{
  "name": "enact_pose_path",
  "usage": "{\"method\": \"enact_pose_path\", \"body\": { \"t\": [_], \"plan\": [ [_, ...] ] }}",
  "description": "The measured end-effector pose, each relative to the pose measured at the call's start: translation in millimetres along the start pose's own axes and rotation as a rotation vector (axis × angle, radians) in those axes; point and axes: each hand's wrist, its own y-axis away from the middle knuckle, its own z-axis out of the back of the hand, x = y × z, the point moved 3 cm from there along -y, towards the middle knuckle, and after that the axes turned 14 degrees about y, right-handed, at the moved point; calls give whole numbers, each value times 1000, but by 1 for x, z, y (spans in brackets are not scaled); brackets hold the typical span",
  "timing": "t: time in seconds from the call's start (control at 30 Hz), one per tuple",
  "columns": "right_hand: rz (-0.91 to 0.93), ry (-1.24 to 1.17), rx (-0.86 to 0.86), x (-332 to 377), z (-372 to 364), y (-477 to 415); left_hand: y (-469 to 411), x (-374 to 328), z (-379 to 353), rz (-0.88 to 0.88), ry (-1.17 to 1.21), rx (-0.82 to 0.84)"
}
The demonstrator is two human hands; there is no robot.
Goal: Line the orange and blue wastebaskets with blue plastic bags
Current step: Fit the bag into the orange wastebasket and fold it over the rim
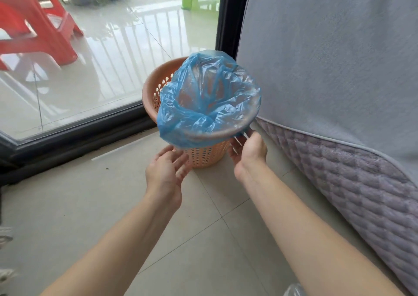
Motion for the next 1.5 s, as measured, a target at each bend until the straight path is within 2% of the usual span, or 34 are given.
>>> {"method": "enact_pose_path", "body": {
  "t": [0.07,0.13,0.23,0.3,0.37,0.4,0.57,0.7,0.8,0.9,0.97,1.07,1.13,1.2,1.27,1.33,1.43,1.5],
  "plan": [
    [41,7,-54,5,4,-4,-5,-11,2,-62,18,-2],
    [170,111,-172,12,8,-12,-7,-22,-1,-100,50,41],
    [531,335,-318,29,10,-15,-12,-36,-11,-115,84,167],
    [880,590,-352,41,6,-8,-14,-40,-17,-142,31,216],
    [1188,844,-303,49,-3,4,-17,-43,-16,-192,-51,185],
    [1271,960,-255,51,-7,10,-20,-45,-14,-213,-81,175],
    [1230,1378,127,54,-25,28,-28,-72,-7,-205,-206,259],
    [1465,1233,64,68,-40,39,-29,-88,-4,-158,-414,415],
    [1490,1165,78,88,-49,31,-30,-97,-4,-132,-514,504],
    [1444,1318,164,99,-54,21,-31,-107,-8,-84,-552,533],
    [1340,1481,236,103,-54,17,-32,-111,-12,-52,-564,537],
    [941,1748,431,94,-55,10,-36,-113,-14,-59,-587,495],
    [745,1852,506,83,-54,3,-39,-113,-13,-93,-601,443],
    [680,1863,555,73,-52,-2,-44,-114,-12,-175,-630,367],
    [713,1806,588,70,-50,-3,-48,-120,-11,-302,-705,294],
    [827,1719,579,74,-50,-1,-49,-128,-11,-405,-801,293],
    [1155,1485,454,88,-52,3,-41,-133,-17,-473,-998,427],
    [1386,1333,349,97,-50,7,-36,-135,-22,-585,-1164,478]
  ]
}}
